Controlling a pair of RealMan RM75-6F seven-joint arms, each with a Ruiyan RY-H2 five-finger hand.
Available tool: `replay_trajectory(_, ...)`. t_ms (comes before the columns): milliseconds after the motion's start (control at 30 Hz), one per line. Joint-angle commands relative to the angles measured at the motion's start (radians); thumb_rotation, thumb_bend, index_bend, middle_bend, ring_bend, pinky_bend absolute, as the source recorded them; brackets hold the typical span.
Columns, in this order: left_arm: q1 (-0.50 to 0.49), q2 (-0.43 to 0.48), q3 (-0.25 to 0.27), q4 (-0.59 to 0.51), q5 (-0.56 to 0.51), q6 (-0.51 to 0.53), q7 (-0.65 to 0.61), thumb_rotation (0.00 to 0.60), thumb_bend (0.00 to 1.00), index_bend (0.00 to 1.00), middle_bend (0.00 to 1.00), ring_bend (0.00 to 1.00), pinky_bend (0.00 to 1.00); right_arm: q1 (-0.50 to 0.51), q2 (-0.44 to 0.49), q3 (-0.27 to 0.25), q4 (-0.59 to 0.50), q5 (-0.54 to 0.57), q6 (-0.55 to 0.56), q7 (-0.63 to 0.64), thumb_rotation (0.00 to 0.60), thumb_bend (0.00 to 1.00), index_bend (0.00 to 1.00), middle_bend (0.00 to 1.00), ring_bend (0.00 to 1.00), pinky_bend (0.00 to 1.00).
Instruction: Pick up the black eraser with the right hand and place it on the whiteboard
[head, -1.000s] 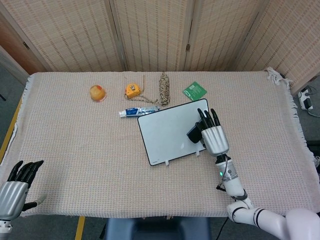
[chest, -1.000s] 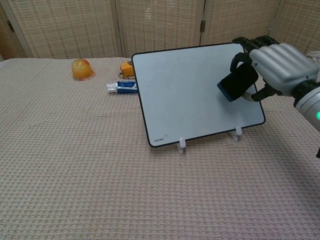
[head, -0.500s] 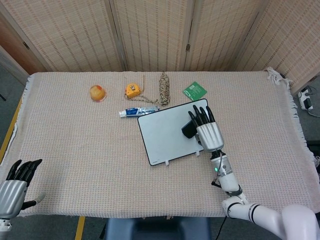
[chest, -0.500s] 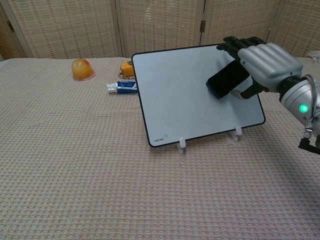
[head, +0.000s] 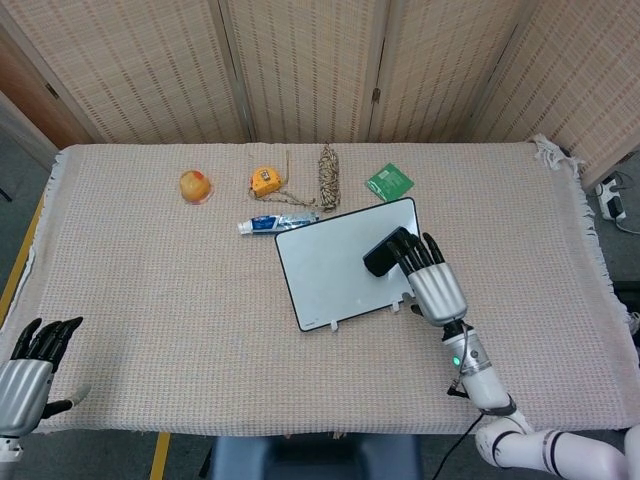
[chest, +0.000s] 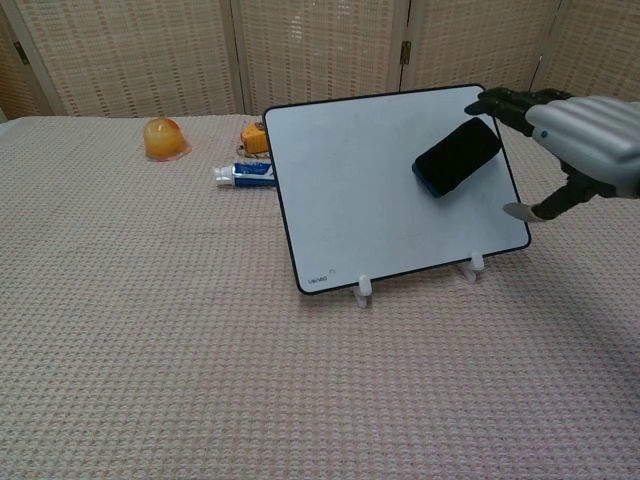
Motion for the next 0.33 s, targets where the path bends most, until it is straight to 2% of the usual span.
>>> replay_trajectory(33, 0.005, -0.017, -0.003, 0.015, 0.015, 0.022, 0.016, 0.600, 0.21, 0.00, 0.13, 0.08, 0.04, -0.139, 0.242, -0.111, -0.239, 0.026, 0.046, -0.013, 0.600, 0.31, 0.00, 0.00, 0.00, 0.00)
replay_trajectory(133, 0.010, -0.022, -0.002, 0.019, 0.018, 0.030, 0.026, 0.600, 0.21, 0.00, 0.10, 0.05, 0.01, -0.207, 0.294, -0.155, -0.272, 0.014, 0.108, 0.002, 0.600, 0.31, 0.00, 0.00, 0.00, 0.00)
replay_trajectory(267, 0.012, -0.023, -0.002, 0.015, 0.012, 0.027, 0.042, 0.600, 0.21, 0.00, 0.10, 0.04, 0.00, -0.300, 0.310, -0.213, -0.232, -0.023, 0.189, 0.070, 0.600, 0.31, 0.00, 0.00, 0.00, 0.00)
replay_trajectory(333, 0.013, -0.024, -0.002, 0.013, 0.015, 0.028, 0.046, 0.600, 0.21, 0.00, 0.10, 0.04, 0.00, -0.317, 0.314, -0.219, -0.221, -0.023, 0.188, 0.128, 0.600, 0.31, 0.00, 0.00, 0.00, 0.00)
